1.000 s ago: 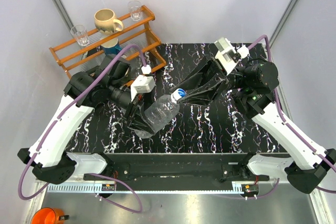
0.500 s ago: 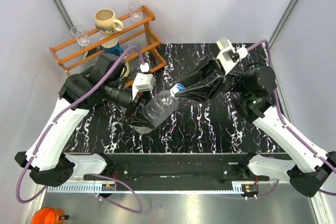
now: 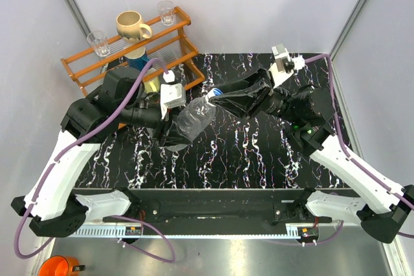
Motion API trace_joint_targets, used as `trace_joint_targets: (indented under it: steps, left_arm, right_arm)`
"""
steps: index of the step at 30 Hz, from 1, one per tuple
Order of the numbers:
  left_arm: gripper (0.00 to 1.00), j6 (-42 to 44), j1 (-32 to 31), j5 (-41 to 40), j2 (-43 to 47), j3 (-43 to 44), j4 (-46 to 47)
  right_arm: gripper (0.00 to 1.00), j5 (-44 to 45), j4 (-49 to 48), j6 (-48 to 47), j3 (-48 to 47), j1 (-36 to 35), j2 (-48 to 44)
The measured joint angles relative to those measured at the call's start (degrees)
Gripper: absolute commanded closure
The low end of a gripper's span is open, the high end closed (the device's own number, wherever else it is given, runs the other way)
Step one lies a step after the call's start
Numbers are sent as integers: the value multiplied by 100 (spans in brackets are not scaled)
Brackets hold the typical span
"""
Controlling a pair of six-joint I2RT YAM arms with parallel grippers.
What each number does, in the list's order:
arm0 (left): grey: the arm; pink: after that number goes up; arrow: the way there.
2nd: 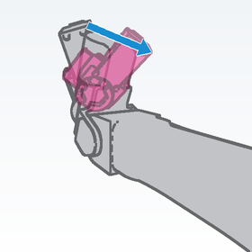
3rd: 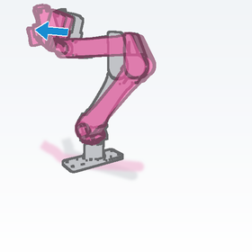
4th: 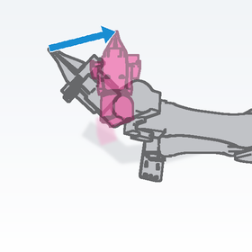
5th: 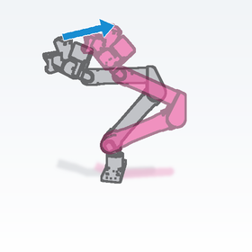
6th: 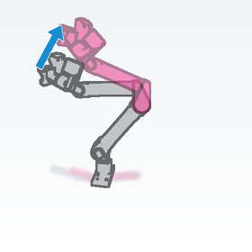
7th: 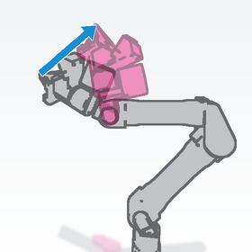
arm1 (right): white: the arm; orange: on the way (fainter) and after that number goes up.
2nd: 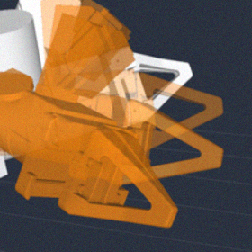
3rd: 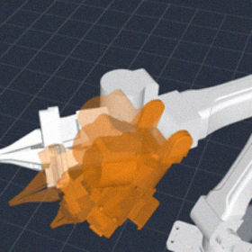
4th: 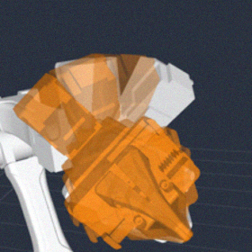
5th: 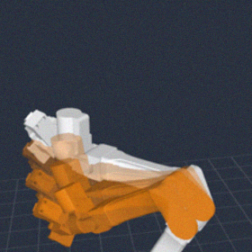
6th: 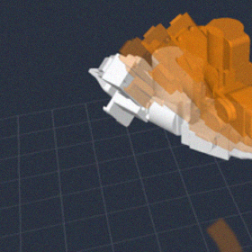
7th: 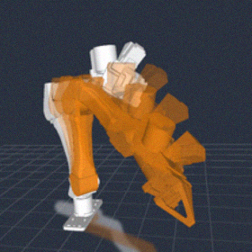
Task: Screw on the bottle caps
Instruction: Screw the bottle cap onto the plastic bottle.
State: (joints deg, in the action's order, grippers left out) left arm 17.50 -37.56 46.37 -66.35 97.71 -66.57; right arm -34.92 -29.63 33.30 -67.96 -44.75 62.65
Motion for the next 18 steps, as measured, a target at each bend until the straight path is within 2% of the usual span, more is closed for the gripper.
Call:
trace_joint_targets:
  steps: [5,8,12,13,15,18]
  left_arm:
    - [90,-105,15,-361,107,-160,337]
    - [90,-201,31,-551,195,-284,466]
    - [91,-275,46,-850,271,-356,551]
    - [91,-289,44,-962,299,-385,599]
    - [92,-297,44,-1130,356,-442,691]
    - [92,-278,31,-1427,439,-553,863]
  right_arm:
    - [81,426,-208,205,31,-46,133]
    - [76,603,-428,437,83,-68,232]
    - [62,944,-503,610,68,-175,365]
    - [53,1034,-455,601,44,-210,378]
    - [51,1241,-219,560,-87,-306,404]
    - [38,1491,133,514,-267,-433,428]
